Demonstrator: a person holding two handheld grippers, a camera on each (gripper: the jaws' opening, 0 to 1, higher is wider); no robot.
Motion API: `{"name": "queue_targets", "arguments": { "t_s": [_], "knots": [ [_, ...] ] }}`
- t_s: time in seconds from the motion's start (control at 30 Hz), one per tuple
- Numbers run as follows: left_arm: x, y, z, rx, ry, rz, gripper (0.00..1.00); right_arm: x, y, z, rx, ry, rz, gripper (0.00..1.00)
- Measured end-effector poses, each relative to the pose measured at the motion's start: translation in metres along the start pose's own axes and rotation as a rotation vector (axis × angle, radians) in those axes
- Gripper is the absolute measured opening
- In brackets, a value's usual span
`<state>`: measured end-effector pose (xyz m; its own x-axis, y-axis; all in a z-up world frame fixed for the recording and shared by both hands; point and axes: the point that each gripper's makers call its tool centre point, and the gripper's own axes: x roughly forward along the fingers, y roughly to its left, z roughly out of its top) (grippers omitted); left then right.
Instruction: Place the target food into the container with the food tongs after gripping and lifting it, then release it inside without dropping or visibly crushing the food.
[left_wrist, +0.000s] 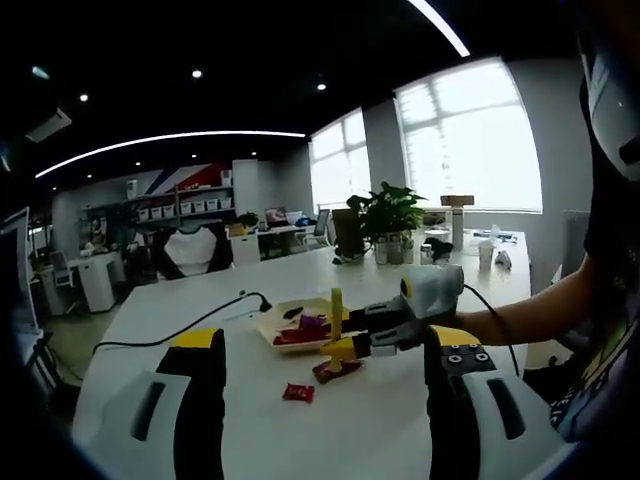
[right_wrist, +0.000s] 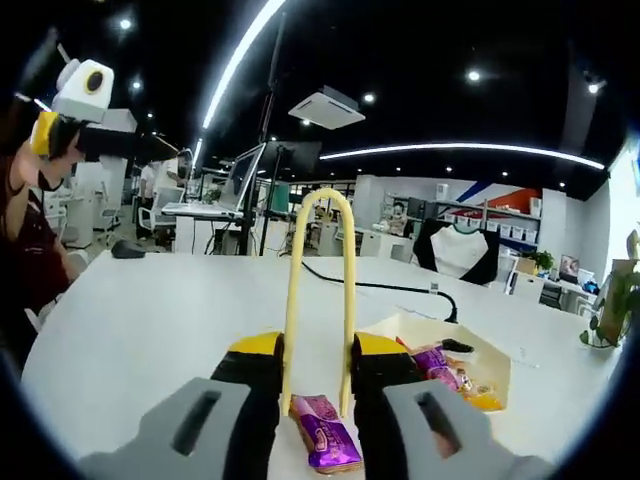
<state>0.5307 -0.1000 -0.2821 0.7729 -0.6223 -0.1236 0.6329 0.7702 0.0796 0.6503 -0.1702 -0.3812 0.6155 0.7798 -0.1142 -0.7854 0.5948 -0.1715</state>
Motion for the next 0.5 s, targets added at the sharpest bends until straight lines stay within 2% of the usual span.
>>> {"name": "queue_targets", "arguments": {
  "t_s": [0.07, 0.17, 0.23, 0.37, 0.5],
  "knots": [
    [0.000, -0.001, -0.001, -0.002, 0.003, 0.000, 0.87, -0.002, 0.000, -0.005, 0.045, -0.009, 0.053, 0.23],
    [0.001, -0.002, 0.000, -0.001, 0.003, 0.000, 0.87, -0.004, -0.001, -0.012, 0.033, -0.003, 0.103, 0.23],
    [0.001, -0.002, 0.000, 0.002, 0.005, 0.002, 0.87, -0.006, -0.004, -0.016, 0.065, -0.014, 0.131, 0.23],
    [0.002, -0.001, -0.001, 0.003, 0.013, 0.010, 0.87, -0.004, -0.012, -0.020, 0.099, -0.032, 0.154, 0.24],
    [0.003, 0.000, 0.000, 0.006, 0.015, 0.017, 0.87, 0.000, -0.009, -0.027, 0.122, -0.029, 0.184, 0.24]
  ]
}}
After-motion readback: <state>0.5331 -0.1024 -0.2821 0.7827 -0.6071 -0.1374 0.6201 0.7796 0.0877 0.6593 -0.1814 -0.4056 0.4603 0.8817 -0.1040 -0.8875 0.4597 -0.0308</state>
